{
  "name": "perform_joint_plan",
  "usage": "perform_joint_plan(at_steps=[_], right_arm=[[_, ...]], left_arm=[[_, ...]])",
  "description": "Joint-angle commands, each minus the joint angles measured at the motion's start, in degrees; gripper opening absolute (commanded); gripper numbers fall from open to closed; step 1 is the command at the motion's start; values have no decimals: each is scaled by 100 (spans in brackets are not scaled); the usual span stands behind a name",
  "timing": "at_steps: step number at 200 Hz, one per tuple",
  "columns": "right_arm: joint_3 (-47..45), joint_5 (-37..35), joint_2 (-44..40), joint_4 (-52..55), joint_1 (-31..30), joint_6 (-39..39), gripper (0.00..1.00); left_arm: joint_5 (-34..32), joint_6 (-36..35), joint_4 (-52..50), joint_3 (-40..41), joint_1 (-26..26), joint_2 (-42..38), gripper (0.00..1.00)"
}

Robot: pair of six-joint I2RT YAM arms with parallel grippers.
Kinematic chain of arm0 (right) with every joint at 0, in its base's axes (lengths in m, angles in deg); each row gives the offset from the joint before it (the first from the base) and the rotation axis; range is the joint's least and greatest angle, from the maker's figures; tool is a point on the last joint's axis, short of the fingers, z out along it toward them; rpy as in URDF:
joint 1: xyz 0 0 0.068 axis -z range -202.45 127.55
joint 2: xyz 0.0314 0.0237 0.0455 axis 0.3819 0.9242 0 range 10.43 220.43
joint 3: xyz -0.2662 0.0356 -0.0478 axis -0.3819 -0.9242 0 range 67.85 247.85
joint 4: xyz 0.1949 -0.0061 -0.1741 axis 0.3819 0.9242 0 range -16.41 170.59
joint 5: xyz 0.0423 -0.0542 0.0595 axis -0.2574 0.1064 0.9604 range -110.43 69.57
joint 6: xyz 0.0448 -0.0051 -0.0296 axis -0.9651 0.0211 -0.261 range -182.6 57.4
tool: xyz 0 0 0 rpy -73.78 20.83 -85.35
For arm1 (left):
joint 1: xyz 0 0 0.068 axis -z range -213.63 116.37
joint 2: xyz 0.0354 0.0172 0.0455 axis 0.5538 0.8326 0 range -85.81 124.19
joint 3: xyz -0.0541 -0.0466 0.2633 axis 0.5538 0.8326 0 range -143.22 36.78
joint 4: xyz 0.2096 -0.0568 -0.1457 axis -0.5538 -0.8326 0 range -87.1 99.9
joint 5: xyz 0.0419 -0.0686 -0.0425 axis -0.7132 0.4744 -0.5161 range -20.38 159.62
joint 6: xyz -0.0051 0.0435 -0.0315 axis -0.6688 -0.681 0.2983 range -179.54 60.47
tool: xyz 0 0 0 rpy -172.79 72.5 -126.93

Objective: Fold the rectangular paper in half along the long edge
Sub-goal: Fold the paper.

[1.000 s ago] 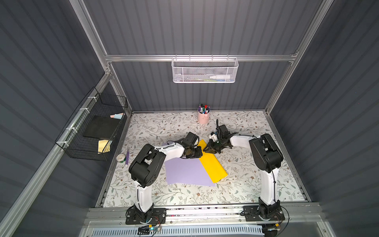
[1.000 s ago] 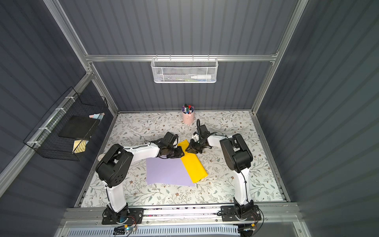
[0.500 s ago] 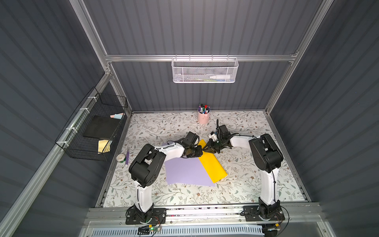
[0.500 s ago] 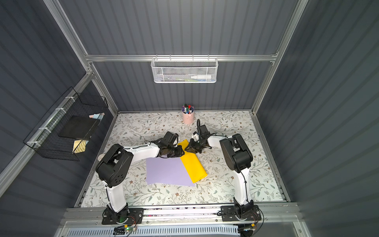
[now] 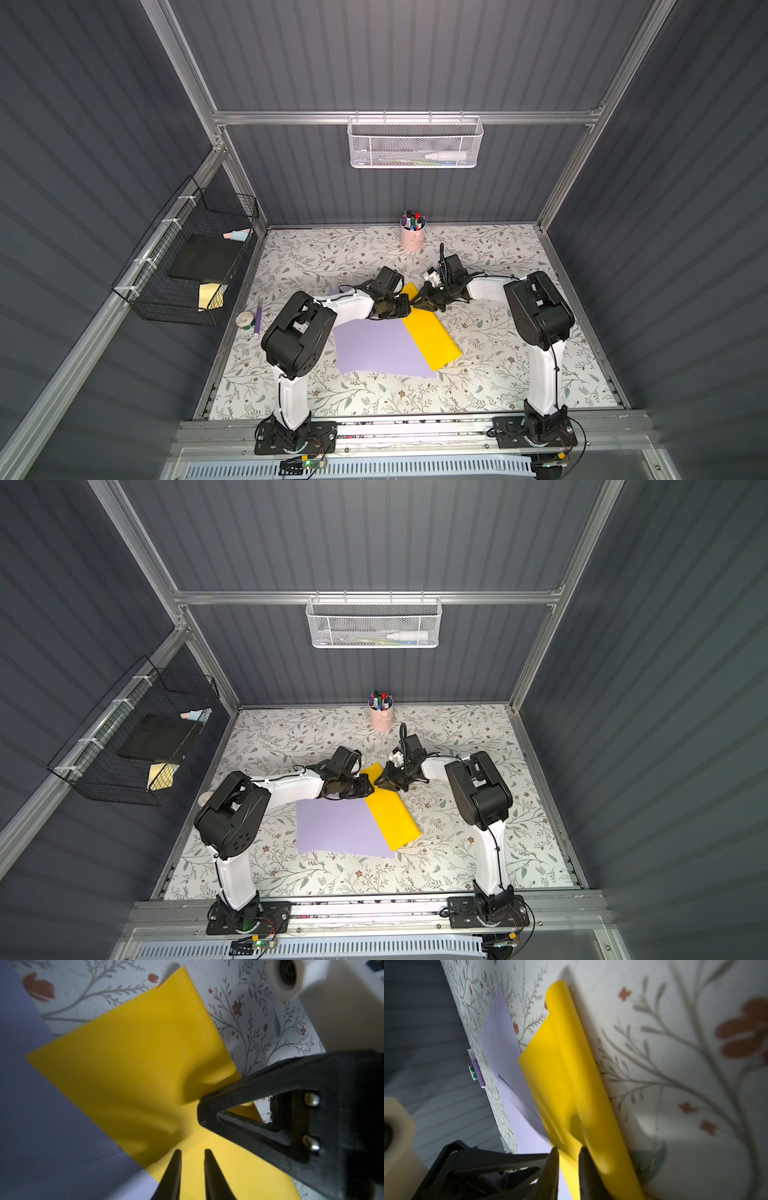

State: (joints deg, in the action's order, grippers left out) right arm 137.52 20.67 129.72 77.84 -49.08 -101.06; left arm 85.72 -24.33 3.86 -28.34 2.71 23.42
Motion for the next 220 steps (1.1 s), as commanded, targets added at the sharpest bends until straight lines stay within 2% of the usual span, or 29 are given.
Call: perform_joint_plan(at_steps=[1, 35, 74, 110, 144, 177, 191, 220], right_arm=[[-165, 124, -160, -355, -6, -281, 21], [-227, 179, -160, -500, -8, -364, 21], [-211, 213, -218, -488, 8, -381, 21], [-130, 240, -625, -247, 231, -344, 25], [-391, 266, -1414, 205, 804, -70, 36], [-729, 316, -1743, 750, 1037, 459, 33], [-1037, 502, -1733, 519, 1026, 430, 30], [-1735, 749, -1676, -278, 987, 165, 30]], left_arm=[[-6, 34, 41, 61, 1, 71, 23], [34, -30, -24, 0, -10, 222, 15], [21, -29, -94, 14, 1, 334, 0], [-4, -44, -143, 81, -6, 396, 0], [2, -52, -138, 112, -5, 407, 0], [31, -60, -128, 107, -4, 426, 0], [27, -61, -117, 111, -4, 409, 0], [33, -76, -132, 131, -7, 386, 0]])
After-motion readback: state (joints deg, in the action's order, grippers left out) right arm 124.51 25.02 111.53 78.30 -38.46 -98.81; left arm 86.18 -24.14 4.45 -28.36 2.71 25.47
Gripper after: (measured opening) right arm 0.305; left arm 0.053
